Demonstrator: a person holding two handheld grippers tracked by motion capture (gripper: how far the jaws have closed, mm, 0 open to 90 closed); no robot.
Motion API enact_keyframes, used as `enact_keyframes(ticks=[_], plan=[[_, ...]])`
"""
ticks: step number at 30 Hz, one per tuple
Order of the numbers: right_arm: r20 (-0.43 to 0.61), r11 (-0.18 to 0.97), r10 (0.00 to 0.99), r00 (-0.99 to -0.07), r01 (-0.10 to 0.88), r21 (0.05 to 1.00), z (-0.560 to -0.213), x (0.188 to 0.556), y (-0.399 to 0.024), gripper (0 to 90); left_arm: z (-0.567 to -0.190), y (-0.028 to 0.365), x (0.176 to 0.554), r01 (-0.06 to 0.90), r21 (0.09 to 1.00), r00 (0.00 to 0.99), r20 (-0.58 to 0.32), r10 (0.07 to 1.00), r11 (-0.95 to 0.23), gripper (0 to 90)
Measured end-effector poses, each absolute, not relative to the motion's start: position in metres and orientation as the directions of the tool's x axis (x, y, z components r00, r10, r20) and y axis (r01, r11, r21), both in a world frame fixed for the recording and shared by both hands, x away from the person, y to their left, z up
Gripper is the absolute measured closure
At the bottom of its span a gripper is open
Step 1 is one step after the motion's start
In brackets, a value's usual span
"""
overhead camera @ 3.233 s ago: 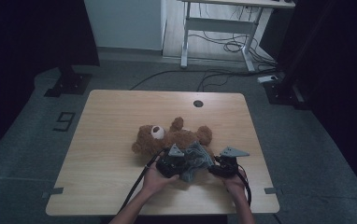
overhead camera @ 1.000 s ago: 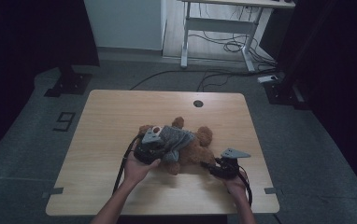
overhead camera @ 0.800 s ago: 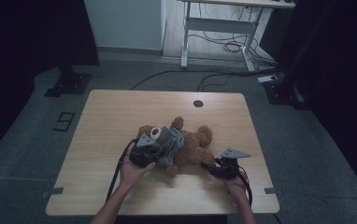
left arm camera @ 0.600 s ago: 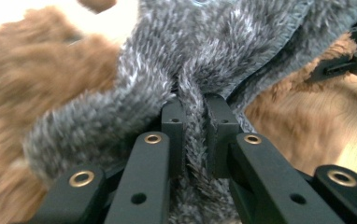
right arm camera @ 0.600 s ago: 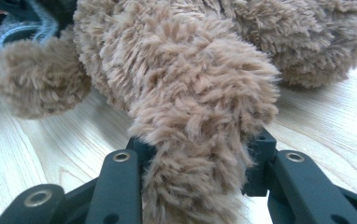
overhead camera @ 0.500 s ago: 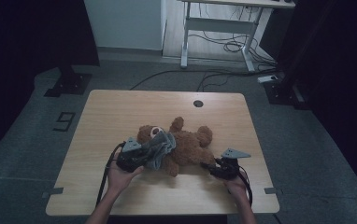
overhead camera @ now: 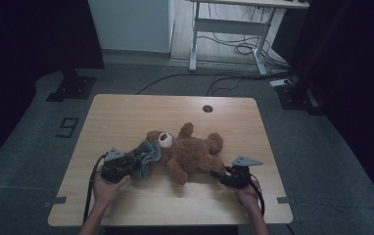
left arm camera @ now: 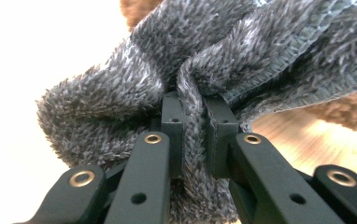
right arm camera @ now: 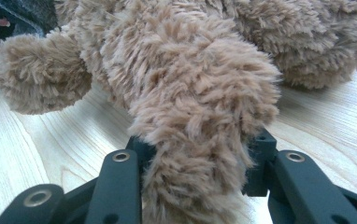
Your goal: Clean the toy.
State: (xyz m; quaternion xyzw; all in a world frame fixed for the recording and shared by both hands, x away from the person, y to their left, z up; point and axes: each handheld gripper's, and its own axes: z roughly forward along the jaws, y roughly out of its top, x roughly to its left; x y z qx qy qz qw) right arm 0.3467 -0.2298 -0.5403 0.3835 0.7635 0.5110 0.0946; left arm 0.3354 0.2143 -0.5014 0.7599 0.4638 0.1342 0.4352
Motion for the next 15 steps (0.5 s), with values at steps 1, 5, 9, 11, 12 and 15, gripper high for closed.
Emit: enact_keyframes(ticks=[1,5,9,11,12,15], plan=[[0.248,0.183,0.683,-0.687,0.489,0.853,-0.540,0.347,-0.230,59.5,-0.499,0.215,0.335,0.584,0.790,0.533,-0.199,0.823,-0.188,80.0],[0.250,0.179,0.685,-0.684,0.491,0.852,-0.541,0.347,-0.230,59.5,-0.480,0.213,0.335,0.556,0.815,0.545,-0.211,0.811,-0.161,80.0],[0.248,0.182,0.684,-0.686,0.490,0.853,-0.541,0.347,-0.230,59.5,-0.457,0.200,0.339,0.519,0.838,0.574,-0.192,0.796,-0.172,80.0],[0.249,0.181,0.684,-0.685,0.491,0.852,-0.541,0.347,-0.230,59.5,-0.448,0.190,0.342,0.503,0.845,0.592,-0.185,0.785,-0.181,80.1],[0.250,0.182,0.684,-0.686,0.491,0.852,-0.541,0.347,-0.230,59.6,-0.444,0.185,0.344,0.496,0.848,0.602,-0.183,0.777,-0.184,80.1],[0.248,0.183,0.684,-0.686,0.490,0.852,-0.541,0.347,-0.230,59.5,-0.434,0.162,0.347,0.480,0.852,0.635,-0.173,0.753,-0.209,80.0]])
